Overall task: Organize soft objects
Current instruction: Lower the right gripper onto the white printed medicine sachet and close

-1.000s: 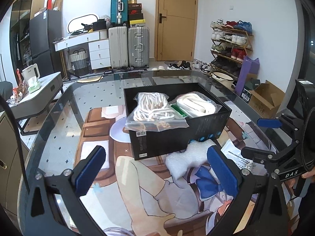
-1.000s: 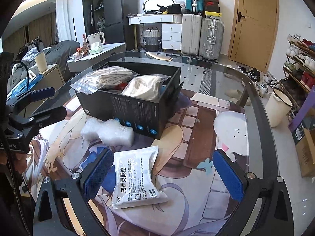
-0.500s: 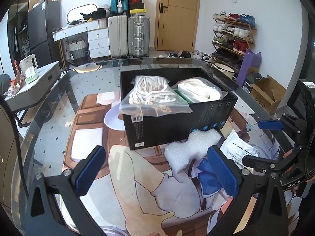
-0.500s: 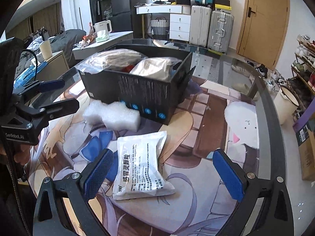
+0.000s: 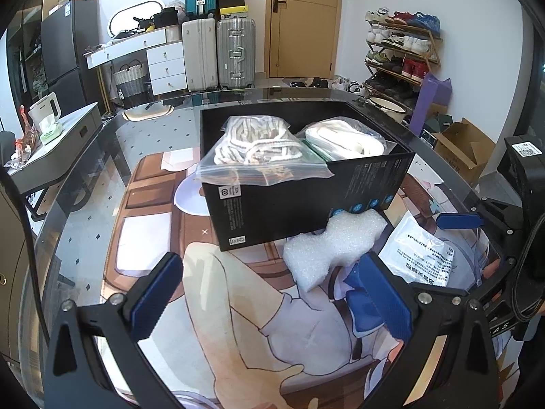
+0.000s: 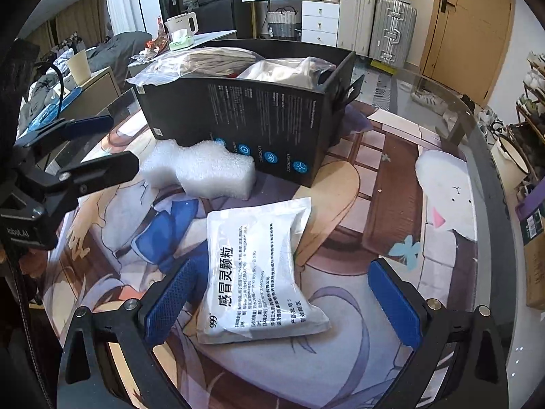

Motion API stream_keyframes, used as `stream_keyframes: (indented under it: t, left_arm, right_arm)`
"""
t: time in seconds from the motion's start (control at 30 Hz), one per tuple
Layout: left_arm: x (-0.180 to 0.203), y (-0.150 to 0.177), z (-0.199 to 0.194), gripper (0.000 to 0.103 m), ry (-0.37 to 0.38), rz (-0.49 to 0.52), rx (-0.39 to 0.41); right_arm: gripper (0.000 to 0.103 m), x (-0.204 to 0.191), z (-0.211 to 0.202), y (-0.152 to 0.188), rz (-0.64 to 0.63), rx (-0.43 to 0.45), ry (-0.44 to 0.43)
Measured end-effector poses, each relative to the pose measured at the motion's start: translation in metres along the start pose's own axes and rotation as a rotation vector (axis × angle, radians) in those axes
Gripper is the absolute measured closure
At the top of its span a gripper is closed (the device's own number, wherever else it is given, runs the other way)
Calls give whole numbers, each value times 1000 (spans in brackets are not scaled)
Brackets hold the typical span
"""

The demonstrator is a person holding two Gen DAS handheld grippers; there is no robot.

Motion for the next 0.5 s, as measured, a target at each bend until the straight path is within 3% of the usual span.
stream_keyframes:
  t: [0.5]
  left_arm:
    - [-6, 1, 3, 0, -1, -11, -12]
  right_arm:
    - [5, -1, 1, 3, -13, 12, -5]
Point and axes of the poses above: each gripper's, at about its wrist camera, not at the fingertips, and z roughly the way its jaws point, x to its right, y to its underside, the point moved 3 cm from there along z, roughly the way its jaws point, and after that the axes turned 9 degrees about -y, right-handed, at the moved point
